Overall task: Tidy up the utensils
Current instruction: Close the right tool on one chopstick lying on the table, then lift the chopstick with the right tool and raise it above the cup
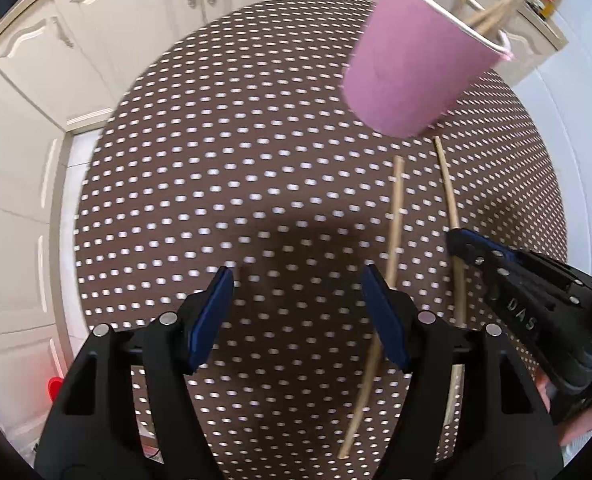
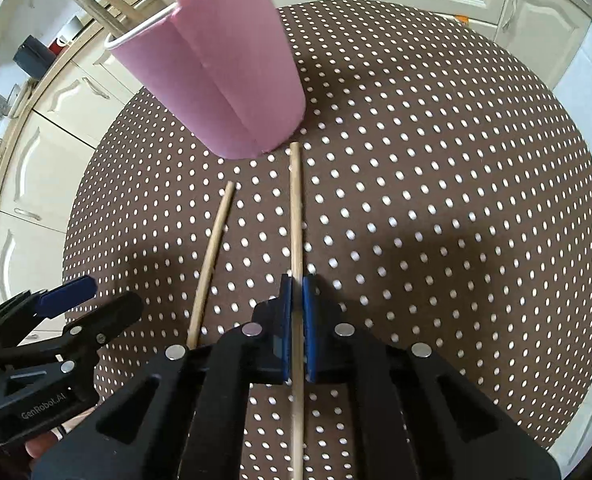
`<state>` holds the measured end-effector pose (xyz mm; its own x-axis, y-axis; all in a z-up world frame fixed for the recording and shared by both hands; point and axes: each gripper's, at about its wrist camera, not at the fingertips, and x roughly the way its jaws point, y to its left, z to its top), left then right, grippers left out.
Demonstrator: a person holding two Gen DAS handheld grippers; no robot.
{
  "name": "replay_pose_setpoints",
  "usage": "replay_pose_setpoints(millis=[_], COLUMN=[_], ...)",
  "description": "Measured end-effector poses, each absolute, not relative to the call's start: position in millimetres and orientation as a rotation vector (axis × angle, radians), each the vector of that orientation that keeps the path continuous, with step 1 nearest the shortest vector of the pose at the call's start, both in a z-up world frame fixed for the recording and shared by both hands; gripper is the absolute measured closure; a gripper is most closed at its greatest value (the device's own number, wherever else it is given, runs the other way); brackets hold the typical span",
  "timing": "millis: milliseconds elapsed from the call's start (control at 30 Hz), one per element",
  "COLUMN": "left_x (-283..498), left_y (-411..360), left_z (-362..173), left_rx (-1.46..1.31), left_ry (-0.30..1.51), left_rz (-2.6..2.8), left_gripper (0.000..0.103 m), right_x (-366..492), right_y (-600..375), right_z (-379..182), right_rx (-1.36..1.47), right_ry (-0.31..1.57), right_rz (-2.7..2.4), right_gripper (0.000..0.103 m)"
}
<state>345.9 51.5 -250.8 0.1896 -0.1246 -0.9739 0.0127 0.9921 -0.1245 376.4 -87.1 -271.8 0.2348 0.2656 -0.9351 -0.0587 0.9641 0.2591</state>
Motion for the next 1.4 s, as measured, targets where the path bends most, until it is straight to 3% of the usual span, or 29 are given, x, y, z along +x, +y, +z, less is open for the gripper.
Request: replay_pose_setpoints(millis=[367,433,467,500,567,1000,1400], left_x=[354,352,352,353,357,337,317], left_y=[-4,-16,-21,-24,-25,18,27], left_z=[-264,-268,-269,-268,-268,-266,-224], left_rx=[-0.006,0.057,0.073,0.081,0.069,-0.022,-0.047], left_ry=[1.393,1.379,1.365,1.351,1.35,1.355,1.245], left_rz=[-0.158,-0.097,-0.085,-0.075,-0.069,-0.018,0.018], left_gripper=[0.04,0.068,0.07,0.082,0.096,0.097,0.097], right_x=[349,344,343,341,339,329,314], right_y=[-136,-147,-149,-154,-157,-154,-168], right_z=[-277,-276,-276,-276,-277,-247,-197], right_rx=[0.274,0.281,0.28,0.28,0.281,0.312,0.334], right_ry=[1.344,1.343,1.343,1.344,1.344,1.312,1.208], right_rz=[0.207,0.209,0.21,0.211,0.211,0.198,0.218], right_gripper=[0.098,0.098,0.098,0.098,0.098,0.098,0.098])
